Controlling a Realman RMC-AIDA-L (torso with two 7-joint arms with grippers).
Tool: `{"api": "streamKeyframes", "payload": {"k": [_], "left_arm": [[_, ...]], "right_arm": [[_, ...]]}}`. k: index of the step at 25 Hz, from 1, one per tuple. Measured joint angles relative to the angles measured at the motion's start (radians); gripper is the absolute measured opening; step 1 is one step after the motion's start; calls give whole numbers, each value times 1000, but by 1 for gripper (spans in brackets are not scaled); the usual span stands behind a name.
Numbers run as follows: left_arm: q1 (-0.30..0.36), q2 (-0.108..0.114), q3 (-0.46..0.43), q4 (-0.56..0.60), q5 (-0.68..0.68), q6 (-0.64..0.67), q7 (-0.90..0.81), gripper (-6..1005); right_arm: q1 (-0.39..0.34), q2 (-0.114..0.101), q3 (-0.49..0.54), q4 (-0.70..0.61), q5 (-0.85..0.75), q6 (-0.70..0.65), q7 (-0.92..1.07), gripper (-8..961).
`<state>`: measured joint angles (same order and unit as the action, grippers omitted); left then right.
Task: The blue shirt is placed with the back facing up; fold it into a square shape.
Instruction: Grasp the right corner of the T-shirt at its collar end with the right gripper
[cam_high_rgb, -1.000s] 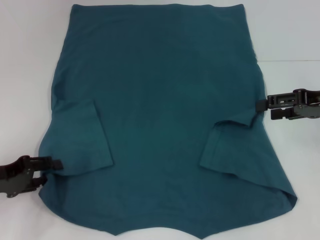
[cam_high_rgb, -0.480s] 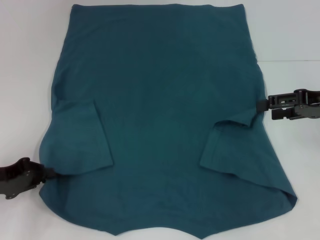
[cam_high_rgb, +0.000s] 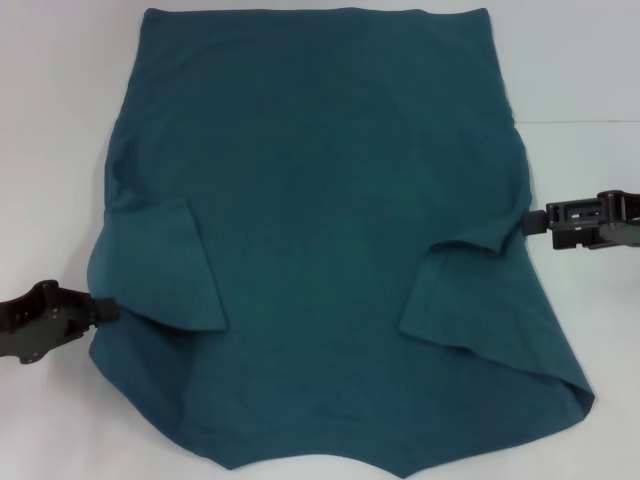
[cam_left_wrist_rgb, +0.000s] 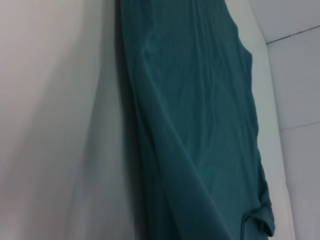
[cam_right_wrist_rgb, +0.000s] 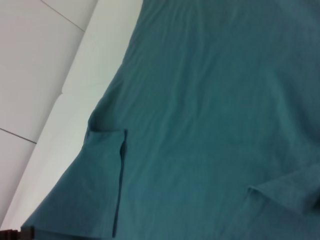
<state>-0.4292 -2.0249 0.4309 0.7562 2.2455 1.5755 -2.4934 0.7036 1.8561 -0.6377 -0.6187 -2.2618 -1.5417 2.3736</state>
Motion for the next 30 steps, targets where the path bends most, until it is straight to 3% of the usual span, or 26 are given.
{"api": "streamKeyframes", "payload": {"k": [15, 30], "left_arm": [[-13, 0, -6, -8, -2, 4, 3, 23], [-43, 6, 2, -10, 5, -33, -2, 24]], "right_arm": [[-35, -2, 8, 3, -7, -61, -33, 853], [-54, -6, 1, -2, -164, -157, -80, 853]]}}
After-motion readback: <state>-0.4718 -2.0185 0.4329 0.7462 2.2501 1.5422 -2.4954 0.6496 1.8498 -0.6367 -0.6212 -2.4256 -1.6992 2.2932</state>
